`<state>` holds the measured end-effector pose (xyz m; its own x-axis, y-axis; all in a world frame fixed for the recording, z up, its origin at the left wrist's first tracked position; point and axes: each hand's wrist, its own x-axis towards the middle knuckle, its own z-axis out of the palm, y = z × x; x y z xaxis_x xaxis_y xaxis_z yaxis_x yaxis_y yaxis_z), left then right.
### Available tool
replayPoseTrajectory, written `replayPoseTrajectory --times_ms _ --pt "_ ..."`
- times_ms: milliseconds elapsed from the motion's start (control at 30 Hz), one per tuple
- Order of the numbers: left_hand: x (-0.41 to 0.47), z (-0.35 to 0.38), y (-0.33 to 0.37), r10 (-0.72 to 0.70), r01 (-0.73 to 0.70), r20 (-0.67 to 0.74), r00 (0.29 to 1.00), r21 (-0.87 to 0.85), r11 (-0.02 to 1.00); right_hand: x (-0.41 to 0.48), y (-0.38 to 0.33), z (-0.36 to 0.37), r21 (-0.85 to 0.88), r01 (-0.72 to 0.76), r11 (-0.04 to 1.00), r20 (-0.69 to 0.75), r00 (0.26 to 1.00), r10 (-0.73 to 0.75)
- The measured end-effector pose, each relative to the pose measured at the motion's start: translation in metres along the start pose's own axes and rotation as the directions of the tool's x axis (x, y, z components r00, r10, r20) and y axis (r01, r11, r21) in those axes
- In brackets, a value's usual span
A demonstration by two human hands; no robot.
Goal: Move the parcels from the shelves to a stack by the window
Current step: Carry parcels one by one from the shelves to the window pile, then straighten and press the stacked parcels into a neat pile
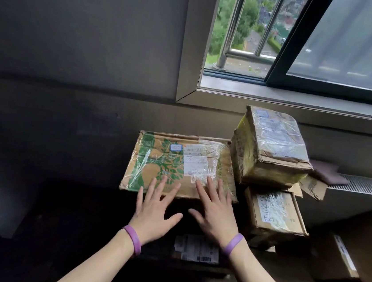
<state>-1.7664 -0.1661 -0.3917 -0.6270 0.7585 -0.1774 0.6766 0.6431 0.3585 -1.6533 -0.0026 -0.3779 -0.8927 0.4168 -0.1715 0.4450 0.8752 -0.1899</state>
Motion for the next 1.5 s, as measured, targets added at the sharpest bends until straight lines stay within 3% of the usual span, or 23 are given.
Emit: replayPoseTrajectory --times_ms 233,400,600,833,1333,1500 --pt "-0.016 0.003 0.070 -0.090 0.070 -0.120 0.989 -0.162 0.984 -0.032 0.029 -0.031 0.268 0.152 0.951 -0.107 0.986 -0.128" --pt "-0.027 -0.006 0.112 -0.114 0.061 -0.218 0.969 -0.236 0.970 -0.058 0.053 -0.060 0.389 0.209 0.897 -0.214 0.968 -0.133" --pt "-0.046 -0.015 0.138 -0.120 0.074 -0.219 0.968 -0.205 0.976 -0.086 0.076 -0.074 0.377 0.191 0.906 -0.229 0.967 -0.108" --pt "-0.061 -0.010 0.143 -0.067 0.036 -0.208 0.976 -0.149 0.988 -0.111 0.070 -0.063 0.230 0.136 0.964 -0.201 0.976 -0.089" --pt "-0.125 0.049 0.065 0.027 -0.044 -0.203 0.979 -0.080 0.996 -0.160 -0.002 0.025 0.104 0.018 0.994 -0.118 0.993 -0.006" --pt "-0.125 0.088 0.056 0.022 -0.035 -0.187 0.982 -0.068 0.997 -0.167 -0.001 0.060 0.005 0.050 0.999 -0.204 0.978 -0.048"
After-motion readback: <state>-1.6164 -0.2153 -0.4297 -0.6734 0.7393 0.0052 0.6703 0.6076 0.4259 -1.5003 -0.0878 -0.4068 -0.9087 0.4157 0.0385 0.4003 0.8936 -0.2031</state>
